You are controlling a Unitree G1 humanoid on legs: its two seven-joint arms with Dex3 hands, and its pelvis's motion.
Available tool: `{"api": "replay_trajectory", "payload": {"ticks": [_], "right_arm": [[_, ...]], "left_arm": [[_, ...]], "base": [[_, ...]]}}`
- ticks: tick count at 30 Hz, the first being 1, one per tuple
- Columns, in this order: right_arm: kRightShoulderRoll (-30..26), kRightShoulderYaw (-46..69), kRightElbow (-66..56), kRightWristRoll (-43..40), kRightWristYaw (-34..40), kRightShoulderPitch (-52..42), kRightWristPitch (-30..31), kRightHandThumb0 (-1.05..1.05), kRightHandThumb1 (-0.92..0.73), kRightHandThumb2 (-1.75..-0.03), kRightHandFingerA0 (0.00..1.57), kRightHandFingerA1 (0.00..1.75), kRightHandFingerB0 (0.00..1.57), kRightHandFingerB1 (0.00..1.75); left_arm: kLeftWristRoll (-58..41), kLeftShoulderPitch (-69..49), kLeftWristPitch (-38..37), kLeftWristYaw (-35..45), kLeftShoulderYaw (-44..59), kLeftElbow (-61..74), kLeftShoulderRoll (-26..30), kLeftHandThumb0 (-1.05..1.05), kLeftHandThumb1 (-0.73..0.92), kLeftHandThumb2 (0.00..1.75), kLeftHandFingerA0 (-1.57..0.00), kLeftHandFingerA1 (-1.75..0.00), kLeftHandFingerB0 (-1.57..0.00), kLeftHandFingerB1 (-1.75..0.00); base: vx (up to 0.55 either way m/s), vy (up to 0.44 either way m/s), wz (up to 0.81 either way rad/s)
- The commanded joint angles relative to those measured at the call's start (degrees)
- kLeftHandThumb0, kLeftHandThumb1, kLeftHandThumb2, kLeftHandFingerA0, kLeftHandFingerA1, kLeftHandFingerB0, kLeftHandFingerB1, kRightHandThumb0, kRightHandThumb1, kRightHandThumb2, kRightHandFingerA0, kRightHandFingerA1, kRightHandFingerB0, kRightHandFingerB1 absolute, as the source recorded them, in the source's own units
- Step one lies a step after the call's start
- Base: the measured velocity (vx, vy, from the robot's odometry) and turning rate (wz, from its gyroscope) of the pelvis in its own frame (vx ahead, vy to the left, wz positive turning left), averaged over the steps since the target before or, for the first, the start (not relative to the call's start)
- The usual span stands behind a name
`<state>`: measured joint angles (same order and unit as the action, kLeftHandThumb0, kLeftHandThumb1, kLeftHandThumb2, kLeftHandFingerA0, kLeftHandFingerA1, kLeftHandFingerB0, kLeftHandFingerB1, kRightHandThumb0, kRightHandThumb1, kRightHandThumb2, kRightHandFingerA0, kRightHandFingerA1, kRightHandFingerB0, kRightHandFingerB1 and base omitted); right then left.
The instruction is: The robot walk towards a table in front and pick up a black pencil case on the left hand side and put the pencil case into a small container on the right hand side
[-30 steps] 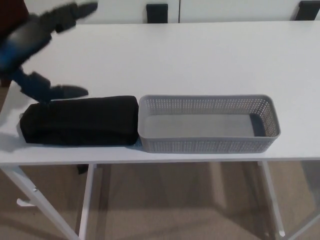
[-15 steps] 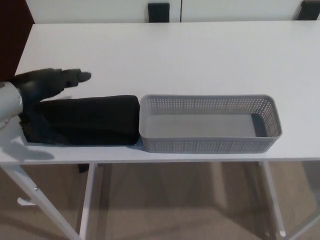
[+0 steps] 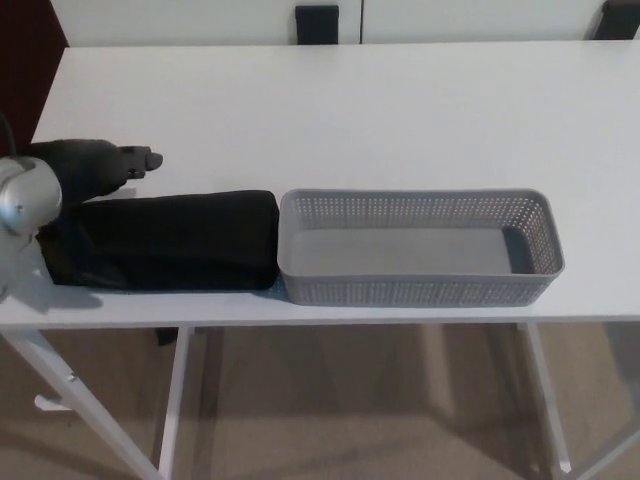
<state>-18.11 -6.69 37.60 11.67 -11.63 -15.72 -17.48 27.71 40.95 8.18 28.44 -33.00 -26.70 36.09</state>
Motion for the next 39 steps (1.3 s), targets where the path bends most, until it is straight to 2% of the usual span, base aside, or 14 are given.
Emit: {"api": "replay_trajectory", "payload": {"ticks": [1,3,4,9,10,18,19,21,22,23,39], "right_arm": [[-0.8,0.2,0.2,0.2,0.7,0.2,0.2,-0.62,-0.5,-0.8,0.35,0.5,0.15,0.42],[-0.8,0.2,-0.5,0.2,0.6,0.0,0.8,-0.59,-0.5,-0.79,0.34,0.49,0.15,0.41],[-0.9,0.1,-0.5,0.3,0.6,0.1,0.9,-0.59,-0.51,-0.79,0.35,0.49,0.15,0.41],[-1.0,0.3,-1.1,0.0,0.4,-0.1,1.5,-0.6,-0.5,-0.79,0.35,0.48,0.15,0.41],[-0.9,0.5,-0.4,-0.2,0.4,0.5,0.9,-0.55,-0.61,-0.58,0.42,0.39,0.22,0.32],[-0.9,0.7,0.2,-0.2,0.5,1.0,0.5,-0.54,-0.61,-0.58,0.42,0.38,0.22,0.32],[-1.0,0.6,0.1,-0.3,0.2,0.2,0.1,-0.6,-0.5,-0.79,0.35,0.49,0.15,0.41],[-1.0,0.4,0.1,-0.2,0.2,-0.1,0.3,-0.6,-0.5,-0.79,0.35,0.49,0.15,0.41],[-1.0,0.4,0.1,0.0,0.4,0.0,0.3,-0.54,-0.61,-0.58,0.42,0.39,0.21,0.32],[-1.0,0.4,0.2,-0.2,0.2,0.2,0.3,-0.59,-0.5,-0.79,0.34,0.49,0.15,0.42],[-1.3,0.4,-0.1,-0.3,-0.7,1.4,0.1,-0.59,-0.5,-0.79,0.34,0.49,0.15,0.42]], "left_arm": [[4.0,1.6,0.7,-0.4,0.5,-2.3,-1.0,-0.56,0.32,0.67,0.0,0.0,0.0,-0.03],[4.5,2.2,1.1,-0.1,0.6,-2.2,-1.3,-0.57,0.33,0.67,0.0,0.0,0.0,-0.03],[4.8,2.4,1.2,-0.1,0.7,-2.3,-1.5,-0.58,0.39,0.72,0.0,0.0,0.0,0.0],[5.8,2.8,1.3,0.2,0.9,-2.8,-2.0,-0.56,0.38,0.71,0.0,0.0,0.0,0.0],[6.4,4.0,0.9,0.5,0.5,-3.9,-2.2,-0.57,0.38,0.72,0.0,0.0,0.0,-0.01],[7.3,4.8,0.1,0.9,0.6,-5.4,-2.8,-0.58,0.38,0.72,0.0,0.0,0.0,-0.01],[7.0,3.6,0.0,1.6,0.3,-6.1,-3.1,-0.6,0.39,0.75,0.0,0.0,0.0,-0.01],[6.7,2.9,0.3,2.7,0.3,-6.4,-3.3,-0.6,0.39,0.74,0.0,0.0,0.0,-0.02],[6.7,2.8,0.3,2.8,0.3,-6.7,-3.5,-0.6,0.39,0.74,0.0,0.0,0.0,-0.02],[6.4,2.9,0.5,3.4,0.4,-7.3,-3.9,-0.6,0.39,0.74,0.0,0.0,0.0,-0.02],[6.7,3.8,0.3,4.4,0.7,-12.2,-6.2,-0.59,0.38,0.75,0.0,-0.01,0.0,-0.02]], "base": [[0.0,0.0,0.0],[0.0,0.0,0.0],[0.0,0.0,0.0],[0.0,0.0,0.0],[0.0,0.0,0.0],[0.0,0.0,0.0],[0.0,0.0,0.0],[0.0,0.0,0.0],[0.0,0.0,0.0],[0.0,0.0,0.0],[0.0,0.0,0.0]]}}
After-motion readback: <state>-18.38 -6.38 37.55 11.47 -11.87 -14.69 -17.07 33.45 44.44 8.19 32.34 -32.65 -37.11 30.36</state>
